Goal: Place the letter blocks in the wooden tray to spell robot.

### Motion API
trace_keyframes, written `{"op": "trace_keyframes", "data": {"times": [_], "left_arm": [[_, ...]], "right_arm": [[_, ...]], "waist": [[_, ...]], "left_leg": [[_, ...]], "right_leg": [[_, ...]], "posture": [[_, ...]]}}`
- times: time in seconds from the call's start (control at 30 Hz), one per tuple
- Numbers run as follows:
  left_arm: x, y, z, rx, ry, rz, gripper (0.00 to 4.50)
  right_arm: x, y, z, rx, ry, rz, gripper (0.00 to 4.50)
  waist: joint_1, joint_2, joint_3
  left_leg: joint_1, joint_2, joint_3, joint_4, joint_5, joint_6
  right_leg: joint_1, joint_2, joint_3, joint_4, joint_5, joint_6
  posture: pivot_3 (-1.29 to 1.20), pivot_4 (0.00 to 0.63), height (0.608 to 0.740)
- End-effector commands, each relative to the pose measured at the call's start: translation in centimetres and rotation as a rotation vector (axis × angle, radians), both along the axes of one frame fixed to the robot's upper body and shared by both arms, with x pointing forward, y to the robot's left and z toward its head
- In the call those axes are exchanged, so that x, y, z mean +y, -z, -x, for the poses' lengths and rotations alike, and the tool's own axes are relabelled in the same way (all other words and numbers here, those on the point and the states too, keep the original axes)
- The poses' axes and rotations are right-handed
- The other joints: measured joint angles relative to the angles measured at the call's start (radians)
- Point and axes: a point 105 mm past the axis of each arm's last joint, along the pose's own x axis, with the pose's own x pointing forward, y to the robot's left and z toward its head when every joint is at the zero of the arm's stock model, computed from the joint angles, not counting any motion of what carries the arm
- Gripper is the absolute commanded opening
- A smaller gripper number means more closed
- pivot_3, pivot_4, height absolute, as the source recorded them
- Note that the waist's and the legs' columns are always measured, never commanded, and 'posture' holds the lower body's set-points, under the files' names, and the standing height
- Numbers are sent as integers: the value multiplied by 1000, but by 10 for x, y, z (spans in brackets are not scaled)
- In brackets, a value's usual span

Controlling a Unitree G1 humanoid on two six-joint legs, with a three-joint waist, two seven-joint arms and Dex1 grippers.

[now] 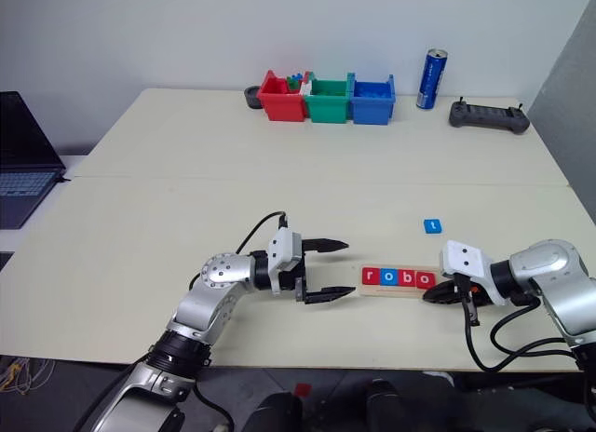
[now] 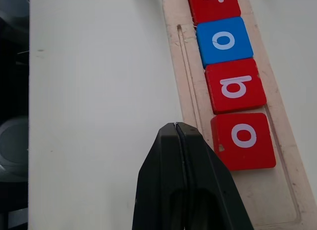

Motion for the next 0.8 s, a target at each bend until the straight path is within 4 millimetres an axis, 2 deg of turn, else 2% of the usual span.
{"op": "trace_keyframes", "data": {"times": [0.03,0.8], "left_arm": [[-2,-10,2,-41,20,17,4500],[-2,-12,-2,-43,14,17,4500]], "right_arm": [[2,-9,-8,-56,-7,4,27],[-5,-12,-25,-104,27,13,27]], "waist": [[0,0,0],[-1,0,0]], "left_leg": [[0,0,0,0,0,0],[0,0,0,0,0,0]], "right_leg": [[0,0,0,0,0,0],[0,0,0,0,0,0]], "posture": [[0,150,740],[0,150,740]]}}
